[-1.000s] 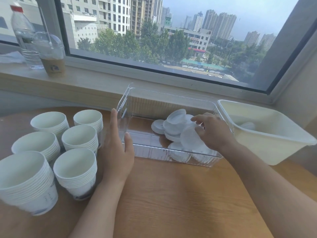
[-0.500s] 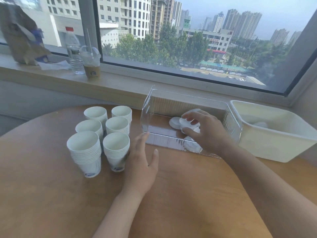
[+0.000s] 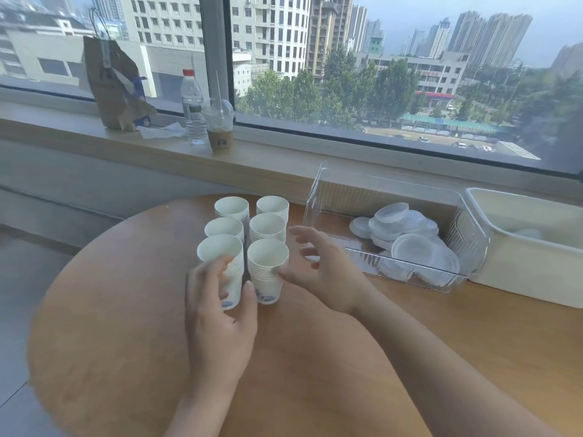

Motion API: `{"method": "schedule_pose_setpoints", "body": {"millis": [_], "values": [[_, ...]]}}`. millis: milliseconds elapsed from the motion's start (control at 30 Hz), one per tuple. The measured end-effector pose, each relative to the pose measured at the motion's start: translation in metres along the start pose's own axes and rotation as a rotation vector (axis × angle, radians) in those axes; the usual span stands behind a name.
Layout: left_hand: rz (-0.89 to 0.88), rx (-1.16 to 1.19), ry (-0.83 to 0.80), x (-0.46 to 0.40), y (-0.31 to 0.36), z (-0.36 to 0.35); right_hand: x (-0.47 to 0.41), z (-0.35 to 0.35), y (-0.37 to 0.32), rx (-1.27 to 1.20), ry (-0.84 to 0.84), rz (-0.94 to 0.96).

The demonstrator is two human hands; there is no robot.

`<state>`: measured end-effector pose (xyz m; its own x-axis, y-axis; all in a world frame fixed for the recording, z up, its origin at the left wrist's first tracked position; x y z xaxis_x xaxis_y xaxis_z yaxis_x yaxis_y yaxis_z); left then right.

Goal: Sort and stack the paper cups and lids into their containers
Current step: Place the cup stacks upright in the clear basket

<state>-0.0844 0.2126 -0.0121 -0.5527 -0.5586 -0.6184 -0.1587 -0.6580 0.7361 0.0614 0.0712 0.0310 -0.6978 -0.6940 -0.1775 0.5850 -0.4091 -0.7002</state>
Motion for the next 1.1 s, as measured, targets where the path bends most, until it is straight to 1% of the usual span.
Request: {"method": "schedule_pose_setpoints", "body": {"millis": [100,200,333,433,600,767,933,1033,1100], "values": [[0.055,-0.091,0.04,-0.003,-0.016,0.006,-0.002,-0.018,-0.002,-0.025,-0.002,-0.002],[0.093,-0.103,0.022,-0.006,-0.029,0.005,-0.005,-0.029,-0.004,-0.03,0.019,0.003],[0.187,-0.02,-0.059,-0.014,-0.05,-0.001,-0.009,-0.037,-0.003,-0.018,0.021,0.005],[0.259,0.136,-0.129,-0.02,-0.06,-0.004,-0.01,-0.04,-0.002,-0.007,0.034,0.011],[0.222,0.112,-0.142,-0.024,-0.06,-0.004,-0.009,-0.04,0.001,-0.033,0.058,0.01],[0.168,0.099,-0.126,-0.022,-0.047,-0.009,-0.002,-0.025,0.005,-0.077,0.07,0.009],[0.101,0.107,-0.153,-0.025,-0.028,-0.024,0.01,0.004,0.018,-0.103,0.115,-0.006],[0.057,0.075,-0.185,-0.029,-0.018,-0.04,0.013,0.028,0.028,-0.102,0.17,-0.022],[0.047,0.11,-0.216,-0.032,-0.013,-0.053,0.013,0.045,0.036,-0.107,0.21,-0.035]]}}
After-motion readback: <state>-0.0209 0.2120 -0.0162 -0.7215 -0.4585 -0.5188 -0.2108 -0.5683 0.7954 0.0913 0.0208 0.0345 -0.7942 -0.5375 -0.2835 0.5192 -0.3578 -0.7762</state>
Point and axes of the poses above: each hand's wrist, its own x-axis away from the middle knuckle, its own z-axis out of the back of the hand, y = z × x, the point moved 2 cm from there along -x, towards the middle knuckle, and after that the axes turned 7 degrees about -y, right-handed, at the moved point
